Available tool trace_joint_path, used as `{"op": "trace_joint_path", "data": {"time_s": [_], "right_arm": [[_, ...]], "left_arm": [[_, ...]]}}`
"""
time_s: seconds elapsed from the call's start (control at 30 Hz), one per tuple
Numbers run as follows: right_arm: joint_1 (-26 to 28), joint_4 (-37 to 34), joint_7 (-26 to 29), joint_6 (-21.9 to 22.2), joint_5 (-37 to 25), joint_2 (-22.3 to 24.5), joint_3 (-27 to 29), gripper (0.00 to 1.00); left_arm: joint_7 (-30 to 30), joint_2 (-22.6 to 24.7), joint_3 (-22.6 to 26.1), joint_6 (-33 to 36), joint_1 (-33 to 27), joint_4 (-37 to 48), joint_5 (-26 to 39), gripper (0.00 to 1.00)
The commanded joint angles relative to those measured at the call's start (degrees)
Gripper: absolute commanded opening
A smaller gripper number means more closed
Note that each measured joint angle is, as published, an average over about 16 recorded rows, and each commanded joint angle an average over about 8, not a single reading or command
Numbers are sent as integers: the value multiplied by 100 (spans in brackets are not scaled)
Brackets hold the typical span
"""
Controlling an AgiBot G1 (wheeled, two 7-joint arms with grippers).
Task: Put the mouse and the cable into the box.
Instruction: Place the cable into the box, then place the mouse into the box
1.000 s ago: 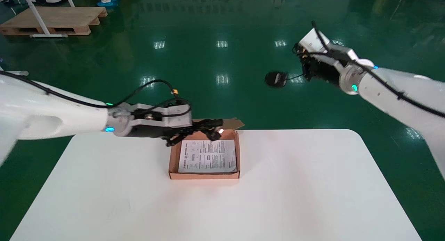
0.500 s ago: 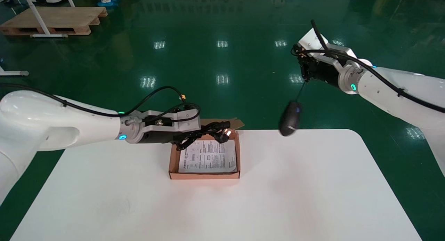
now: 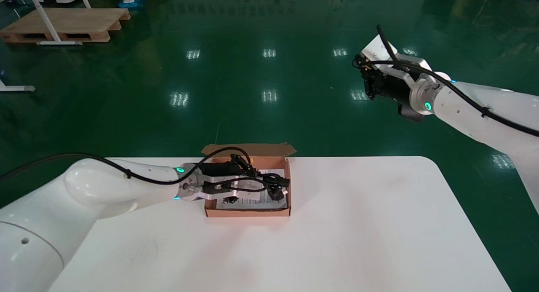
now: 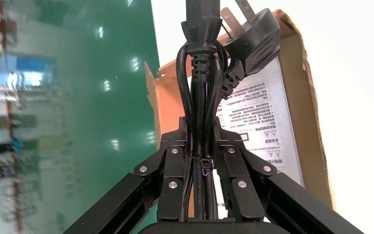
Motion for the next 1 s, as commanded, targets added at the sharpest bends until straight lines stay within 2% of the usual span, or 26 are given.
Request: {"op": "trace_joint_path", "data": {"time_s": [0.03,0.37,0.4,0.43,0.67,0.7,1.0], "right_arm": [[0,0,0,0,0,0,0,0],[0,0,0,0,0,0,0,0],[0,0,0,0,0,0,0,0],[0,0,0,0,0,0,0,0],[3,-9,-6,-7,7,-1,1,0],[3,-10,-6,-8,7,-1,1,0],[1,-7,-2,-8,3,1,1,0]], "left_arm": [[73,5,230,-159,134,-186,15,0],[-121,-16,882,-445,81,-198,-314,0],[-124,-16,927,-454,69,-201,-352,2],[-127,-16,965,-461,60,-203,-385,11],[-94,-13,1165,-480,49,-265,-563,97],[-90,-13,1178,-480,49,-270,-576,100],[-106,-17,1136,-467,43,-258,-545,100]]}}
